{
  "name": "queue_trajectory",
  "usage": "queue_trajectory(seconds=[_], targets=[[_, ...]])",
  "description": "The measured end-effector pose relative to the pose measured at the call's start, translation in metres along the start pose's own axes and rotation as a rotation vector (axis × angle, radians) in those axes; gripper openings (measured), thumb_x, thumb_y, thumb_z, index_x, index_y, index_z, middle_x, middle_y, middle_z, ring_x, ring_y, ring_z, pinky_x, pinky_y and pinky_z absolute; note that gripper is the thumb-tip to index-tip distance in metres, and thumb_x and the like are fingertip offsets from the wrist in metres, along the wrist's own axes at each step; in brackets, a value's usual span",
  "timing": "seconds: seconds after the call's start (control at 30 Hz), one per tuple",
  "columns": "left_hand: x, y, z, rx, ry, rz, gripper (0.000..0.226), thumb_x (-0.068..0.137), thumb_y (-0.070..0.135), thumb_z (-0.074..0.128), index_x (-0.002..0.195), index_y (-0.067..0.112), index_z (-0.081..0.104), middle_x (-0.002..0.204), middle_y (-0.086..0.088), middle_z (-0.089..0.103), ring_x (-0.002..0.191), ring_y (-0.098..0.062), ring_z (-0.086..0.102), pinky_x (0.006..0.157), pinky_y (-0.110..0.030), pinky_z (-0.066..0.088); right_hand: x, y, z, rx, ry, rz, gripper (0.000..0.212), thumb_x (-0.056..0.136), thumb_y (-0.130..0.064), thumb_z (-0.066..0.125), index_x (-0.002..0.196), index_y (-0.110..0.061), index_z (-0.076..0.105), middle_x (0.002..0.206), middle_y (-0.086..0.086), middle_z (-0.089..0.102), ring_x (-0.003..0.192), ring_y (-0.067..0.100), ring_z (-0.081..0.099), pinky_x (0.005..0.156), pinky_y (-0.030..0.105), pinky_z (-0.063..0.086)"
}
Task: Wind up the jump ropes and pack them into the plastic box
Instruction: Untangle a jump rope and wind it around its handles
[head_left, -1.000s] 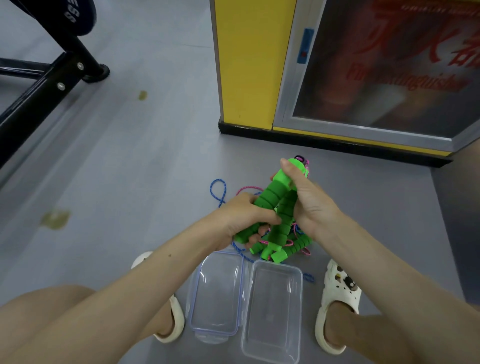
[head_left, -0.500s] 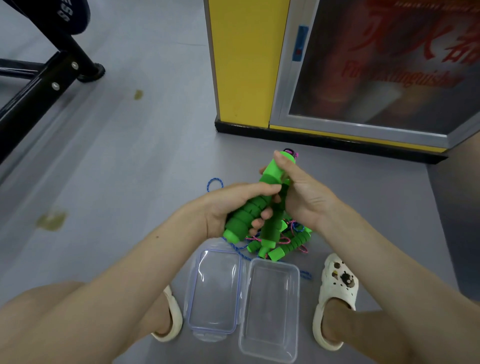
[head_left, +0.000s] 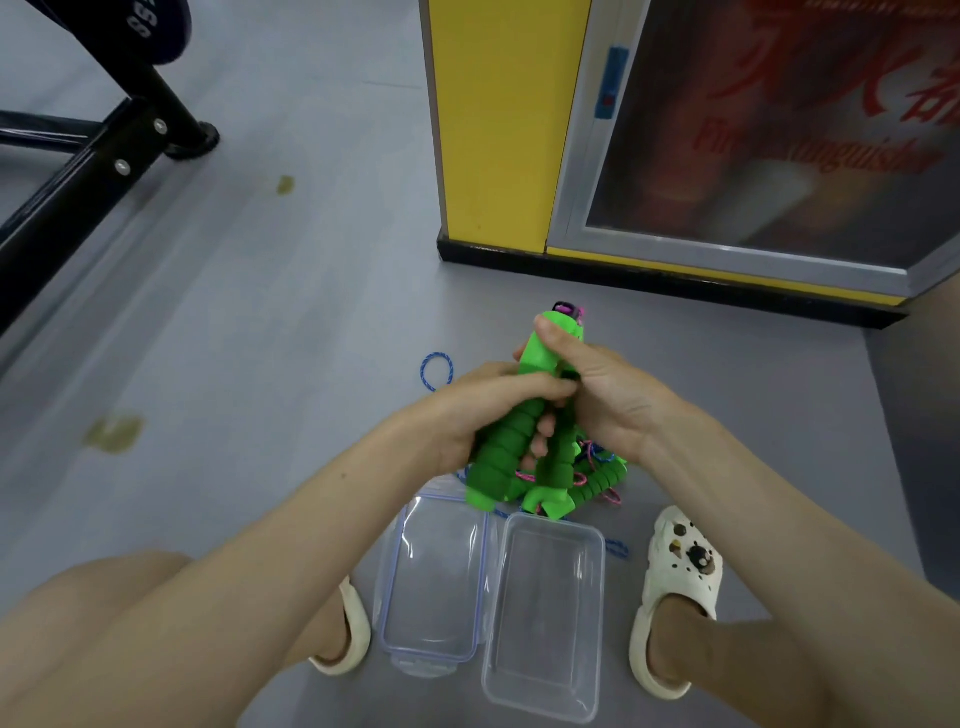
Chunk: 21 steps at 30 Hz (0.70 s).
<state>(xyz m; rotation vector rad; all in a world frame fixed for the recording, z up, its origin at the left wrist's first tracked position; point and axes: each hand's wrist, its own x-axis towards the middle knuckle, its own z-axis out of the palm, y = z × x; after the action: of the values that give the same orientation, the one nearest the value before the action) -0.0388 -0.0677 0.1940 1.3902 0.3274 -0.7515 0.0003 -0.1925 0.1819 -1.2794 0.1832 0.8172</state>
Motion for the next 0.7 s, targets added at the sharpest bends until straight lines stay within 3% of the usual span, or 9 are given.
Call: queue_trajectory(seconds=[0.07, 0.17, 0.27, 0.33, 0.47, 0.5, 0.6, 0.7], targets=[[0.001, -0.001, -0.001, -0.027, 0.004, -0.037, 0.022, 0.088, 0.014, 0.059, 0.067, 0.012, 0.049, 0.047, -0.002, 0.045, 0.035, -0.014, 0.039, 0.042, -0.019, 0.034, -0.002, 0.003, 0.003, -0.002, -0.053, 0.015, 0.040, 0.072, -0.045, 0.063, 0.088, -0.008, 0.063, 0.079, 0.008, 0.068, 0.069, 0.019, 0.064, 0.062, 0.026, 0.053], [0.008, -0.007, 0.005, 0.371, 0.347, 0.061, 0.020, 0.080, 0.007, 0.057, 0.063, 0.009, 0.048, 0.038, -0.001, 0.047, 0.031, -0.018, 0.041, 0.039, -0.019, 0.036, 0.001, 0.009, 0.005, -0.075, 0.044, 0.018, 0.042, 0.068, -0.049, 0.067, 0.087, -0.012, 0.068, 0.087, 0.008, 0.069, 0.079, 0.022, 0.064, 0.070, 0.030, 0.051], [0.011, -0.013, 0.010, 0.535, 0.552, 0.227, 0.022, 0.079, 0.011, 0.059, 0.060, 0.015, 0.050, 0.045, -0.001, 0.051, 0.037, -0.021, 0.050, 0.043, -0.030, 0.045, 0.004, 0.011, 0.009, -0.113, 0.128, -0.005, 0.051, 0.061, -0.054, 0.070, 0.093, -0.015, 0.069, 0.102, 0.009, 0.069, 0.097, 0.023, 0.062, 0.074, 0.031, 0.050], [0.012, -0.012, 0.008, 0.500, 0.513, 0.249, 0.021, 0.080, 0.011, 0.060, 0.061, 0.015, 0.052, 0.046, -0.002, 0.053, 0.037, -0.021, 0.051, 0.045, -0.030, 0.046, 0.004, 0.009, 0.009, -0.118, 0.130, -0.034, 0.043, 0.070, -0.051, 0.069, 0.091, -0.014, 0.068, 0.095, 0.007, 0.069, 0.090, 0.021, 0.063, 0.073, 0.030, 0.050], [0.004, -0.001, -0.003, 0.200, 0.077, 0.024, 0.016, 0.087, 0.019, 0.066, 0.077, 0.009, 0.059, 0.059, -0.009, 0.060, 0.048, -0.020, 0.057, 0.053, -0.028, 0.051, 0.002, 0.002, 0.000, -0.032, 0.125, -0.028, 0.048, 0.061, -0.051, 0.068, 0.088, -0.012, 0.067, 0.081, 0.005, 0.070, 0.079, 0.018, 0.066, 0.072, 0.030, 0.052], [0.003, -0.001, -0.004, 0.194, 0.041, -0.003, 0.016, 0.088, 0.018, 0.065, 0.076, 0.009, 0.059, 0.059, -0.009, 0.059, 0.047, -0.019, 0.056, 0.050, -0.025, 0.050, 0.002, 0.001, -0.003, -0.005, 0.108, -0.017, 0.048, 0.061, -0.051, 0.068, 0.087, -0.011, 0.067, 0.079, 0.004, 0.070, 0.077, 0.018, 0.066, 0.070, 0.029, 0.052], [0.004, -0.010, 0.003, 0.401, 0.266, 0.061, 0.023, 0.088, 0.013, 0.060, 0.067, 0.012, 0.051, 0.050, -0.004, 0.052, 0.036, -0.016, 0.048, 0.041, -0.022, 0.044, 0.000, 0.005, -0.003, -0.023, 0.082, -0.002, 0.033, 0.078, -0.043, 0.066, 0.087, -0.011, 0.067, 0.074, 0.002, 0.070, 0.064, 0.011, 0.068, 0.056, 0.022, 0.052], [0.006, -0.022, 0.010, 0.682, 0.579, 0.176, 0.030, 0.085, 0.027, 0.058, 0.060, 0.020, 0.044, 0.056, 0.001, 0.050, 0.056, -0.027, 0.057, 0.058, -0.033, 0.048, 0.001, 0.009, 0.004, -0.023, 0.128, 0.023, 0.029, 0.085, -0.041, 0.063, 0.085, -0.012, 0.067, 0.069, 0.001, 0.068, 0.052, 0.009, 0.064, 0.047, 0.021, 0.049]])
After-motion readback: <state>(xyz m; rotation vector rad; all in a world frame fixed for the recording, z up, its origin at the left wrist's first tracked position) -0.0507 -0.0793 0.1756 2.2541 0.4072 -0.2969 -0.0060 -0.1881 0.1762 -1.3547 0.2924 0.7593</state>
